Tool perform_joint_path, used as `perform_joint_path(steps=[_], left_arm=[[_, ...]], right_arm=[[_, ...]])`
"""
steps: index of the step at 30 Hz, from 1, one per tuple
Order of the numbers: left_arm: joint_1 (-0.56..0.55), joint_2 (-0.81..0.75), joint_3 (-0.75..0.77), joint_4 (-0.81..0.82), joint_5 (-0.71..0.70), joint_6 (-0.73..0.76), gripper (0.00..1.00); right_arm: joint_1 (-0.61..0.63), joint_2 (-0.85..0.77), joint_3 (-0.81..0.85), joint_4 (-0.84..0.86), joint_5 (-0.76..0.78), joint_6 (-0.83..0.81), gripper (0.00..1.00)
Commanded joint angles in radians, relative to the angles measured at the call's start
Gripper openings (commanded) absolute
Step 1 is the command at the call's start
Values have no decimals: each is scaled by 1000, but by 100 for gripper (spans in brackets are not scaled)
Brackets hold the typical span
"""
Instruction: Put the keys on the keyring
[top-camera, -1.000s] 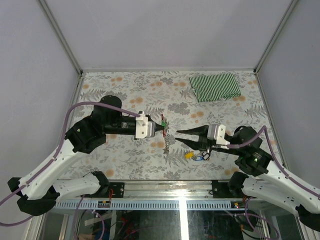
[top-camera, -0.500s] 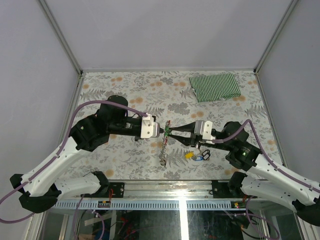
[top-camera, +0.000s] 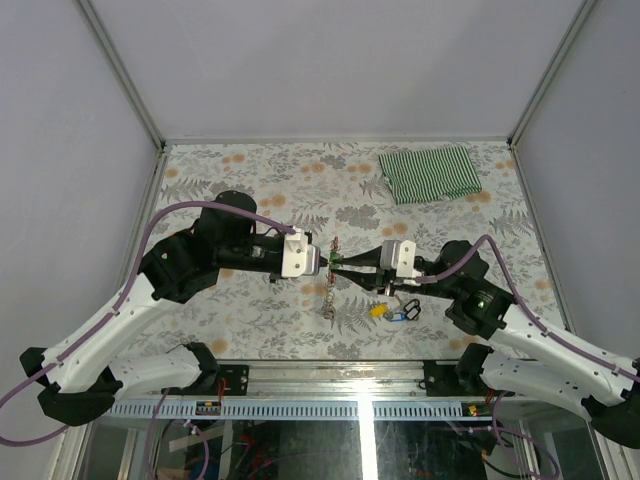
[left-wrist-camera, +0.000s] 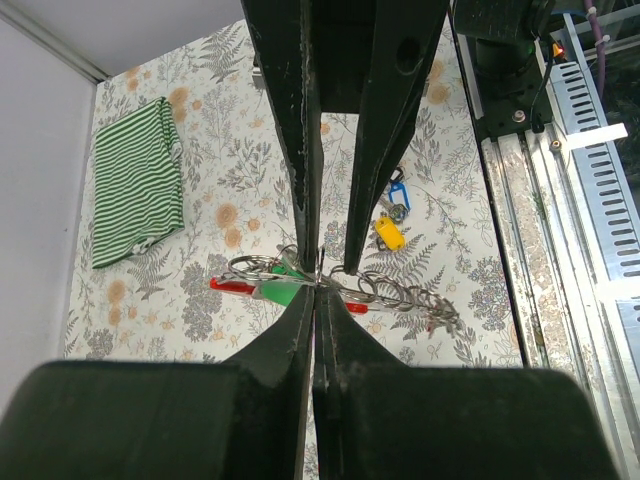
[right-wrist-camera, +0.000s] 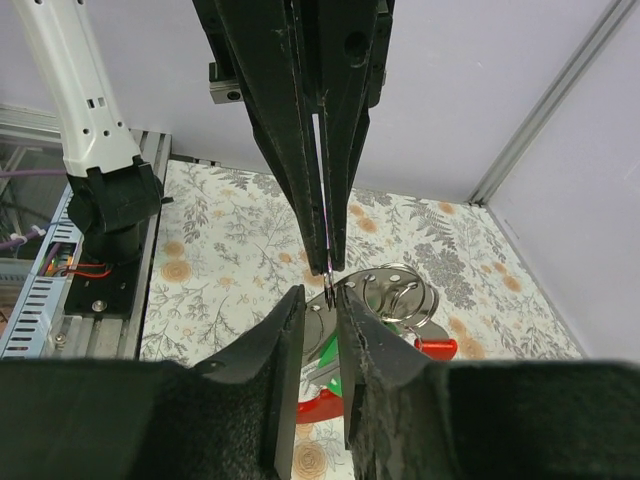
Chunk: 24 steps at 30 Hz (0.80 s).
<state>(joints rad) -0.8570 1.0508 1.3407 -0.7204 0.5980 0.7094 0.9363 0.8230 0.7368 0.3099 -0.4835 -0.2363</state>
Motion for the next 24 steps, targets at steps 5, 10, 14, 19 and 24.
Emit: perform_joint_path(steps=[5, 10, 14, 19, 24], left_arm=[[-5, -14, 22, 43, -3, -19, 0], [-5, -36, -3, 75, 0, -38, 4], [-5, -84, -60, 138, 19, -73, 24], [-4, -134, -122, 219, 32, -131, 32], [-6, -168, -177, 321, 30, -204, 31]], right_arm=[[9, 22, 35, 107, -29, 15, 11], [8, 10, 29, 122, -35, 26, 0], [8, -18, 27, 126, -38, 28, 0], [7, -47, 27, 133, -45, 35, 0], [8, -54, 31, 139, -51, 40, 0]])
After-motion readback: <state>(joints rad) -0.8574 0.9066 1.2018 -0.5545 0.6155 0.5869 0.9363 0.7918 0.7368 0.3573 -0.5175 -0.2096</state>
